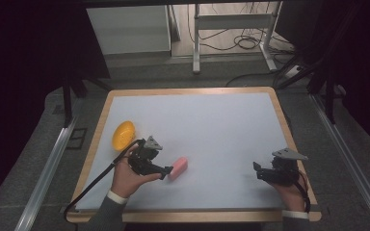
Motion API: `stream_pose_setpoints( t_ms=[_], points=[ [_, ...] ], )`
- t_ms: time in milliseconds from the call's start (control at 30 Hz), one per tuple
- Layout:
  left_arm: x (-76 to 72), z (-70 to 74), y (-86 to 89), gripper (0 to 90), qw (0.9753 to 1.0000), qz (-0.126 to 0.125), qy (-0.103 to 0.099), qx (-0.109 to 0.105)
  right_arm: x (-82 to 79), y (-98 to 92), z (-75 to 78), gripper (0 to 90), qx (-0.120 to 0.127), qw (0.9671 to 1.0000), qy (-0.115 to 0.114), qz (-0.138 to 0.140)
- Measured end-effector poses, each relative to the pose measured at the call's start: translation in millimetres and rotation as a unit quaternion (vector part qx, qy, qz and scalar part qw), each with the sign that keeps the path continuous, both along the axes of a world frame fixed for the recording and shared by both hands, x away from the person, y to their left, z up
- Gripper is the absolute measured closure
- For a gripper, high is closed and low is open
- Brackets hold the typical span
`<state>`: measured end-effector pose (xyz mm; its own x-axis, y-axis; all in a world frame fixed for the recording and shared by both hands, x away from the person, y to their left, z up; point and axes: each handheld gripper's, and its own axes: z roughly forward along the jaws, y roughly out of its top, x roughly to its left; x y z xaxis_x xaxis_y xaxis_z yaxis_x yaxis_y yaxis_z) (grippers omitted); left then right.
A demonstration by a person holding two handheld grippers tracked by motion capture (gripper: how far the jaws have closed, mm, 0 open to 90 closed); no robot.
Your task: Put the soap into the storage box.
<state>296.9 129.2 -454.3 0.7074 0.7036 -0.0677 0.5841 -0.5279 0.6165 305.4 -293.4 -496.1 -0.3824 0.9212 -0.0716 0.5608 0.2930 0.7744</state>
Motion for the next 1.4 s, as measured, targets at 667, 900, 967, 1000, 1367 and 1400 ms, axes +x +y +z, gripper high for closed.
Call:
stream_pose_setpoints(
  t_ms=[667,900,967,1000,1367,1400],
  points=[
    [6.8,-12.3,-23.2,21.0,0.9994,-0.017,0.024,0.018,0.8,1.7,-1.6,11.6,-0.007,1.0000,0.002,0.001],
    [13.5,-15.3,-30.1,22.4,0.9991,-0.010,0.036,0.017,1.1,1.1,-2.1,11.6,-0.007,1.0000,0.002,0.000],
    [14.2,-16.4,-30.8,22.7,0.9991,-0.009,0.038,0.016,1.2,0.9,-2.3,11.6,-0.008,1.0000,0.002,0.000],
    [14.7,-17.1,-31.4,23.6,0.9990,-0.008,0.040,0.017,1.4,0.9,-2.7,11.6,-0.008,1.0000,0.003,0.000],
    [23.4,-29.5,-38.4,29.1,0.9979,-0.003,0.062,0.020,1.4,-0.1,-2.8,11.6,-0.009,1.0000,0.003,-0.002],
    [24.8,-31.4,-39.3,29.5,0.9977,-0.002,0.065,0.018,1.4,0.1,-2.8,11.6,-0.009,1.0000,0.003,-0.002]
  ],
)
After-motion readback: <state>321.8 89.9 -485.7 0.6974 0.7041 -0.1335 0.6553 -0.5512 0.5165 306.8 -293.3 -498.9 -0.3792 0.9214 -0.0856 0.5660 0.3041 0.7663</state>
